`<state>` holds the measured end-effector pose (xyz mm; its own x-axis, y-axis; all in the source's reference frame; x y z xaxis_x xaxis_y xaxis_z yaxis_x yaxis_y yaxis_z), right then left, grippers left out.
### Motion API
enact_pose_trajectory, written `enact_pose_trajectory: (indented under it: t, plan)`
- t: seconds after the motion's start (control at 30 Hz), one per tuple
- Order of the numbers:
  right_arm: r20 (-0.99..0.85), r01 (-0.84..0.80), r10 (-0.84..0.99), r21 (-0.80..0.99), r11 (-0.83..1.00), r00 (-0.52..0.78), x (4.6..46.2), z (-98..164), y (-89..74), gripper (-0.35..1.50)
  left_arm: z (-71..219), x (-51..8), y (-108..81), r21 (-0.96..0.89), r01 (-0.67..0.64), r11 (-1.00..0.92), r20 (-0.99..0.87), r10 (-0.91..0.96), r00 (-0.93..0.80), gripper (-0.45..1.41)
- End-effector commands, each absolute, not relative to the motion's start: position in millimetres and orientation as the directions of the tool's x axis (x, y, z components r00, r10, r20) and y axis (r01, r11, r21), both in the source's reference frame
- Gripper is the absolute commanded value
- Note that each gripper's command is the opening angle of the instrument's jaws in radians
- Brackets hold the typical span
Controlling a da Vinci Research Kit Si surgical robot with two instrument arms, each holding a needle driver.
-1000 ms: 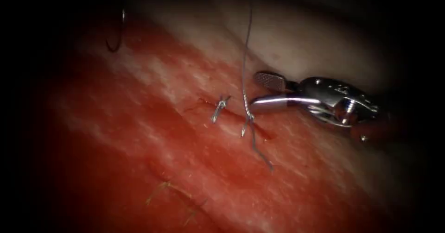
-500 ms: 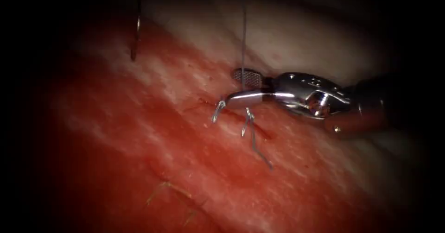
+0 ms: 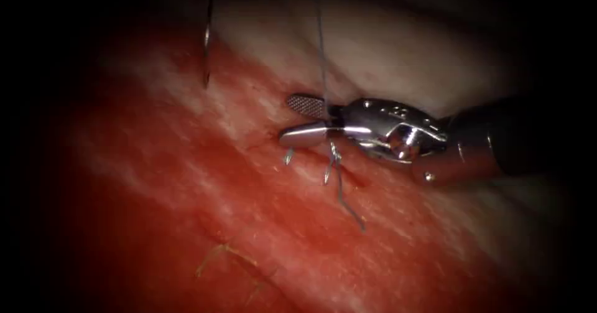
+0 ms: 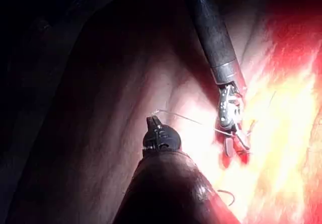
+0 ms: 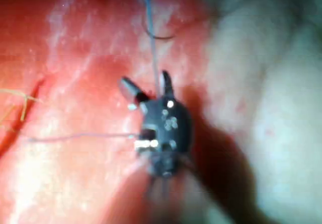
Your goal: Wound Closure
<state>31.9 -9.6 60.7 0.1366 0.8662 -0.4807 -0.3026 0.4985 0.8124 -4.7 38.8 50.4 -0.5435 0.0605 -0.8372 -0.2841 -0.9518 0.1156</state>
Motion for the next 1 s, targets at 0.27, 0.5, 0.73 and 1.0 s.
enact_pose_trajectory:
  t: [0.27,0.5,0.73,1.0]
  plan:
    - [-0.482,-0.297,0.865,0.813,0.500,0.137,32.6,61.5,-10.6,1.43,50.6,-5.3,39.3,0.118,-0.282,-0.952,-0.837,0.057,-0.544,-0.45]
    - [-0.490,-0.286,0.860,0.811,0.510,0.143,32.8,61.0,-11.4,1.14,50.6,-5.5,39.3,0.119,-0.284,-0.952,-0.836,0.058,-0.545,-0.45]
    - [-0.563,-0.245,0.815,0.779,0.578,0.133,31.8,61.0,-11.0,-0.35,50.7,-5.7,38.9,0.123,-0.284,-0.951,-0.835,0.055,-0.547,-0.45]
    - [-0.621,-0.195,0.777,0.754,0.627,0.097,31.4,61.1,-10.0,-0.35,50.6,-5.6,38.4,0.126,-0.282,-0.951,-0.836,0.051,-0.546,-0.45]
